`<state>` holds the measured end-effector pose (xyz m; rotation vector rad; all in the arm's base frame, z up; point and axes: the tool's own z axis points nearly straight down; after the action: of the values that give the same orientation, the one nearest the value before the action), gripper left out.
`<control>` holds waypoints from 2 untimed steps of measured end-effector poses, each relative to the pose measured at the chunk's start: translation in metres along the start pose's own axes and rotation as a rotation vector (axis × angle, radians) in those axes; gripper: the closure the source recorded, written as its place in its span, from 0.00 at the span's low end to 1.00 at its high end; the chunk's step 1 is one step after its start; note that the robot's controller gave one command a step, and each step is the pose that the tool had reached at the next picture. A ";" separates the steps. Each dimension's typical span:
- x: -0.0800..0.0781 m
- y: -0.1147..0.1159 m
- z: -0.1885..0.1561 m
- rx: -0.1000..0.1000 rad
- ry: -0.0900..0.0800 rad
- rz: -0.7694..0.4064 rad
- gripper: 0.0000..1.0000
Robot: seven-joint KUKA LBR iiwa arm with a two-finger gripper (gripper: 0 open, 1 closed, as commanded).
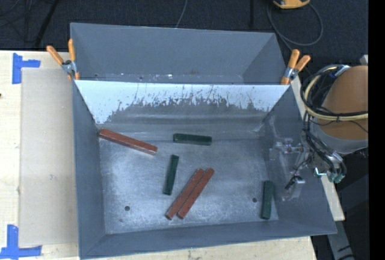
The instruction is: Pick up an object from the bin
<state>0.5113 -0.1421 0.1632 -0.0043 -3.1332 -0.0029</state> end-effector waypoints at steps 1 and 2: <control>0.040 0.004 0.071 0.004 -0.012 -0.514 0.00; 0.011 0.013 0.093 -0.010 -0.005 -1.140 0.00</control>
Offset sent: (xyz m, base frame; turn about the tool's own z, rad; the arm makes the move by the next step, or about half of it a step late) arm -0.0421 0.0027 -0.0699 -0.5119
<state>0.4997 -0.1285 0.0703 1.6912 -2.6460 -0.0245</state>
